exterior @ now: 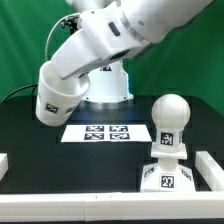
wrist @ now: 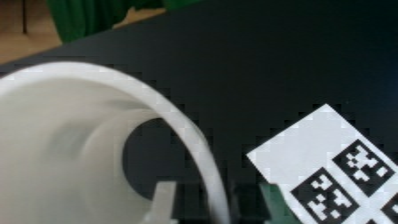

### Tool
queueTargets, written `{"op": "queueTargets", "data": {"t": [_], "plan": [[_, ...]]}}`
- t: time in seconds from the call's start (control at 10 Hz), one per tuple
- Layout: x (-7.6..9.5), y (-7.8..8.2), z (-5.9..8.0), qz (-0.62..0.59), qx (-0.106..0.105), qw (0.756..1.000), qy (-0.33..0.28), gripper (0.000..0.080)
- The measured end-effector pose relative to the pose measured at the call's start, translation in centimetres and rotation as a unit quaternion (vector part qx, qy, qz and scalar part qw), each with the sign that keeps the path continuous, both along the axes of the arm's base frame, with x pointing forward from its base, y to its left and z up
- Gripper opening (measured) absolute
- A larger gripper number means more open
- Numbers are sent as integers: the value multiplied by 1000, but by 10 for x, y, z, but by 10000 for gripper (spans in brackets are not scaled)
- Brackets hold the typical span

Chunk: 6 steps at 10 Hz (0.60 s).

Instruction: Assemble lamp

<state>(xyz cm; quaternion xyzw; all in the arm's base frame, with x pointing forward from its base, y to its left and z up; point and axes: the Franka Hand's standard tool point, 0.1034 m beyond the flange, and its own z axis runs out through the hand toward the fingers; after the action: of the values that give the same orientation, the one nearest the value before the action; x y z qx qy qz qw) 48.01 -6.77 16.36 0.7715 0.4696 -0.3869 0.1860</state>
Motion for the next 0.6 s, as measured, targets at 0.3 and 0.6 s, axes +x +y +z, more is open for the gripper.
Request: {"op": "queueTargets", "data": {"t": [0.3, 0.6], "plan": [[0, 11, -8, 94, 4, 994, -53, 44], [3, 18, -17, 244, 24, 966, -84, 44]]}}
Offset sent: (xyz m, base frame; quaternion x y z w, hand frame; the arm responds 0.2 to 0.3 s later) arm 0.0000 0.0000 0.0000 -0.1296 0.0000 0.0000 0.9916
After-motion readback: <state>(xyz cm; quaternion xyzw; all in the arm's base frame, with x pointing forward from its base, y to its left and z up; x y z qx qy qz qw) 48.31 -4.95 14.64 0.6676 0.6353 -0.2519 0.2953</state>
